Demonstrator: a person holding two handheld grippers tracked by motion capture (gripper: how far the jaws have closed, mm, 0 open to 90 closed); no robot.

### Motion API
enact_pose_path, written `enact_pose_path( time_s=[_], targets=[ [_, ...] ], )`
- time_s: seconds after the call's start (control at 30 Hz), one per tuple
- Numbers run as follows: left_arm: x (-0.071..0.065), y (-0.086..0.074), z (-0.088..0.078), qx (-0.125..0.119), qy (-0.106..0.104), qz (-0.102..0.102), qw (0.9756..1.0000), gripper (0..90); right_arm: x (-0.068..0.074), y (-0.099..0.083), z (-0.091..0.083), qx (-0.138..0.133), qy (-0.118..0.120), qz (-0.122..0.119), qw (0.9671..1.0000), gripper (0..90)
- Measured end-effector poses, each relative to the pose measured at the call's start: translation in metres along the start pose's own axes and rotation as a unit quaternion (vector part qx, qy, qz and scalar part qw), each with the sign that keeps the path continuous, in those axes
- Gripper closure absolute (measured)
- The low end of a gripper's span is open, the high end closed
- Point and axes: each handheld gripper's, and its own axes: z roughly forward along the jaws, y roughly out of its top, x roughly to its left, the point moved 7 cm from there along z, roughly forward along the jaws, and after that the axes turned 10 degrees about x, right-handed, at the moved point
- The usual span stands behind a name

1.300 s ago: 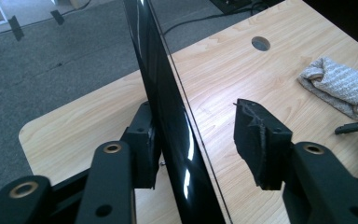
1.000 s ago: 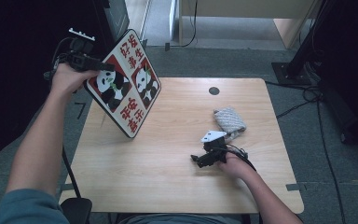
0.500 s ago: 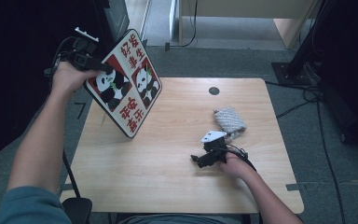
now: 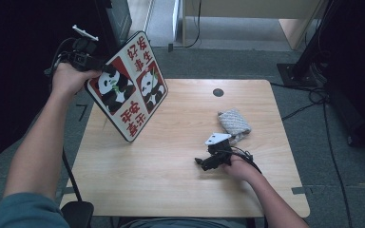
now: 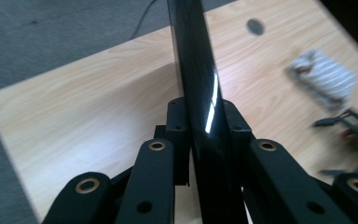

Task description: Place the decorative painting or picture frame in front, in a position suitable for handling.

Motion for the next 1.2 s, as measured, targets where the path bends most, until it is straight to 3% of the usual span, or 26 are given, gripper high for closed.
enact_pose_path(
  time_s=[0.03, 0.1, 0.27, 0.6, 0.73, 0.97, 1.2],
  targets=[
    [-0.003, 0.000, -0.003, -0.001, -0.001, 0.015, 0.9999, 80.6, 0.000, 0.000, 0.000, 0.000, 0.001, 0.000, 1.0000, 0.0],
    [-0.010, 0.000, -0.004, 0.003, 0.001, 0.026, 0.9997, 80.9, 0.000, 0.000, 0.000, 0.001, 0.001, -0.001, 1.0000, 0.0],
    [-0.020, 0.002, -0.006, -0.003, 0.002, 0.036, 0.9993, 80.6, 0.000, 0.000, 0.000, 0.001, 0.001, -0.001, 1.0000, 0.0],
    [-0.041, 0.000, -0.016, -0.013, -0.032, 0.048, 0.9982, 80.3, 0.000, 0.000, 0.000, 0.001, 0.002, -0.001, 1.0000, 0.0],
    [-0.059, -0.002, -0.024, -0.025, -0.038, 0.066, 0.9968, 80.3, 0.000, 0.000, 0.000, 0.001, 0.001, -0.002, 1.0000, 0.0],
    [-0.080, -0.009, -0.027, -0.035, -0.051, 0.070, 0.9956, 80.2, 0.000, -0.002, -0.001, 0.000, 0.001, -0.003, 1.0000, 0.0],
    [-0.096, -0.015, -0.019, -0.044, -0.059, 0.073, 0.9946, 80.0, 0.000, -0.002, -0.001, 0.000, 0.002, -0.004, 1.0000, 0.0]
  ],
)
